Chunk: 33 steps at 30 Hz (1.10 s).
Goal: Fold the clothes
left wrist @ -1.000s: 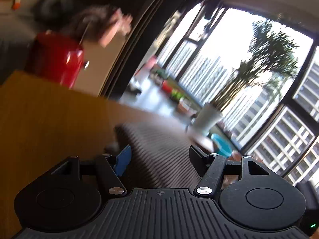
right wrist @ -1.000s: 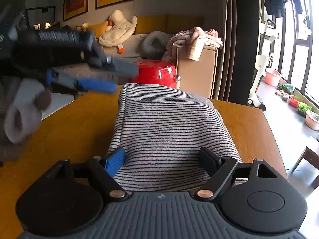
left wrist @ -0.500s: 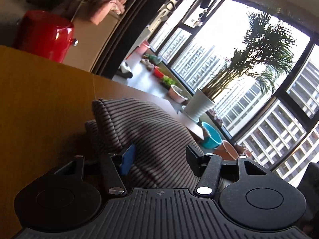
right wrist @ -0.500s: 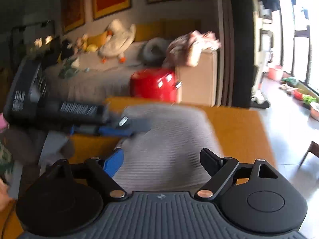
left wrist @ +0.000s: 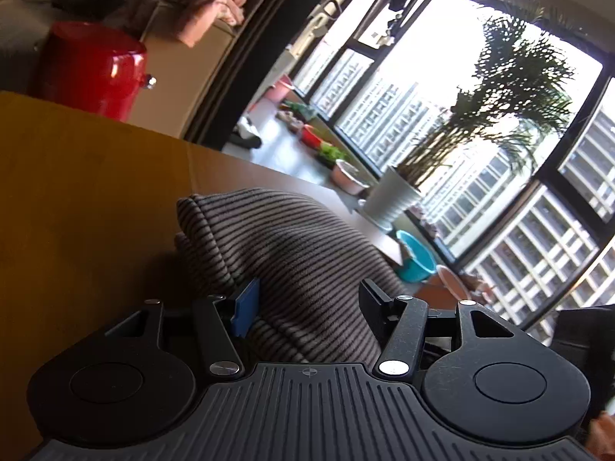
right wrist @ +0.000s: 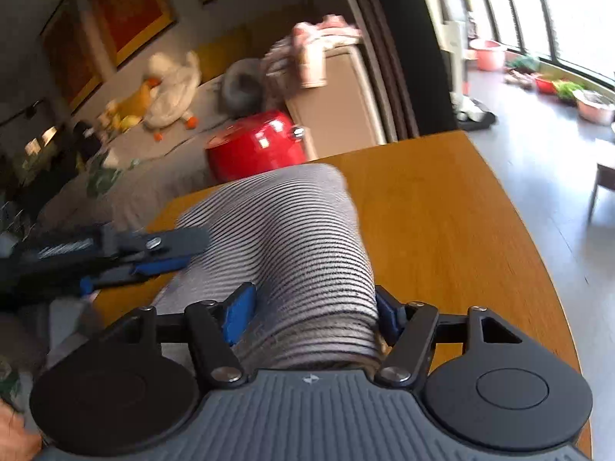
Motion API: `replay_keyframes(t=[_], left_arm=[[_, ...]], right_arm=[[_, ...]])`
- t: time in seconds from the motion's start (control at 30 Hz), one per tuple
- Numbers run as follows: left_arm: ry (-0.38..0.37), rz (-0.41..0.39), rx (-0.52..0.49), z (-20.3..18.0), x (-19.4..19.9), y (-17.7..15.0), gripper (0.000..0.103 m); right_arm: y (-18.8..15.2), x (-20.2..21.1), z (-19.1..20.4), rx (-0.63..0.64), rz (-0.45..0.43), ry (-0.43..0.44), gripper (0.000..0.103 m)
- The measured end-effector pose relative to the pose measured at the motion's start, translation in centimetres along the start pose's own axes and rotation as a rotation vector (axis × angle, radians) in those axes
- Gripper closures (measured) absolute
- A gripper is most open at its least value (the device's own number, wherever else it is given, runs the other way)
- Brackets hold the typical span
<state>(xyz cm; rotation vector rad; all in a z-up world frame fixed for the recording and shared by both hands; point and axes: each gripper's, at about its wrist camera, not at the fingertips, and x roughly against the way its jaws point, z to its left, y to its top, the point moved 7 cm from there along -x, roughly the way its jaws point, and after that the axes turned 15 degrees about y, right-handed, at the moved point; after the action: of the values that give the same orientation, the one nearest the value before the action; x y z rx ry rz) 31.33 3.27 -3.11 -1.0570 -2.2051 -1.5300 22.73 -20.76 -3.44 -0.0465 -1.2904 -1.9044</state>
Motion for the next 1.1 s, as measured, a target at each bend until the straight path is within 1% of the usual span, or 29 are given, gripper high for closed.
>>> replay_keyframes(t=[0.07,0.13,0.2,0.27,0.3,0.33,0.4,0.47,0.53,0.57,0.6,0.63,0.67,0.7,0.73,0.77,0.83,0.9,0.93,0.97,1.0,1.07,1.1], left_arm=[[0.008,-0.004,0.008,0.3,-0.1,0.2,0.041],[0.004,-0.003,0.006,0.2,0.0,0.1,0.041],[0.010,-0.007,-0.011,0.0,0.0,0.1,0.041],[0.012,-0.007,-0.013,-0.1,0.1,0.0,0.041],[0.012,-0.007,-0.014,-0.1,0.1,0.0,0.041],[0.013,-0.006,-0.016,-0.1,0.1,0.0,0.041],[0.013,-0.005,-0.020,-0.1,0.1,0.0,0.041],[0.015,-0.004,-0.024,-0.1,0.1,-0.1,0.041],[0.013,-0.001,-0.026,0.0,0.2,-0.2,0.041],[0.011,0.000,-0.026,0.0,0.2,-0.1,0.041],[0.013,0.002,-0.028,0.1,0.1,-0.1,0.041],[0.015,0.005,-0.030,0.2,0.1,-0.1,0.041],[0.019,0.007,-0.033,0.3,0.1,0.0,0.041],[0.027,0.009,-0.038,0.5,0.0,0.0,0.040],[0.035,0.008,-0.040,0.8,-0.1,0.1,0.037],[0.040,0.008,-0.033,1.2,-0.2,0.2,0.035],[0.047,0.006,-0.024,1.6,-0.3,0.4,0.035],[0.054,0.005,-0.016,2.0,-0.3,0.6,0.037],[0.058,0.004,-0.012,2.2,-0.3,0.7,0.034],[0.067,0.011,-0.009,2.5,-0.4,0.6,0.033],[0.077,0.020,-0.005,2.7,-0.5,0.5,0.026],[0.075,0.031,0.019,3.1,-0.4,0.3,0.025],[0.073,0.027,0.027,3.1,-0.1,0.4,0.027]], right_arm=[[-0.2,0.2,-0.1,0.006,0.017,0.004,0.039],[0.3,0.6,-0.3,0.014,0.012,-0.008,0.037],[1.6,1.4,0.1,0.033,-0.020,-0.030,0.036],[3.1,2.2,0.5,0.050,-0.054,-0.031,0.033],[4.0,2.3,0.7,0.053,-0.071,-0.025,0.029],[5.0,2.0,0.7,0.051,-0.083,-0.018,0.022],[6.5,0.7,0.6,0.034,-0.077,0.019,0.016],[7.2,-1.3,-0.2,0.009,-0.045,0.020,0.015],[6.7,-3.5,-1.6,-0.042,0.006,-0.005,0.015],[6.2,-4.6,-2.3,-0.089,0.038,-0.004,0.015],[5.9,-5.2,-2.3,-0.128,0.047,0.019,0.030],[5.9,-5.1,-1.8,-0.140,0.034,0.049,0.036],[6.2,-4.5,-0.7,-0.110,0.007,0.071,0.037],[6.4,-3.8,0.3,-0.076,-0.016,0.094,0.042],[6.7,-3.2,1.0,-0.054,-0.032,0.109,0.047],[6.8,-2.9,1.3,-0.043,-0.030,0.099,0.048],[6.6,-3.2,1.2,-0.016,0.004,0.034,0.051],[5.9,-3.7,1.0,0.020,0.034,-0.033,0.051],[5.7,-3.9,1.0,0.033,0.039,-0.052,0.051],[5.7,-4.0,1.1,0.040,0.037,-0.058,0.050],[5.6,-4.1,1.3,0.043,0.035,-0.060,0.050],[5.4,-4.1,1.5,0.050,0.036,-0.066,0.049],[5.4,-4.0,1.6,0.057,0.039,-0.070,0.048]])
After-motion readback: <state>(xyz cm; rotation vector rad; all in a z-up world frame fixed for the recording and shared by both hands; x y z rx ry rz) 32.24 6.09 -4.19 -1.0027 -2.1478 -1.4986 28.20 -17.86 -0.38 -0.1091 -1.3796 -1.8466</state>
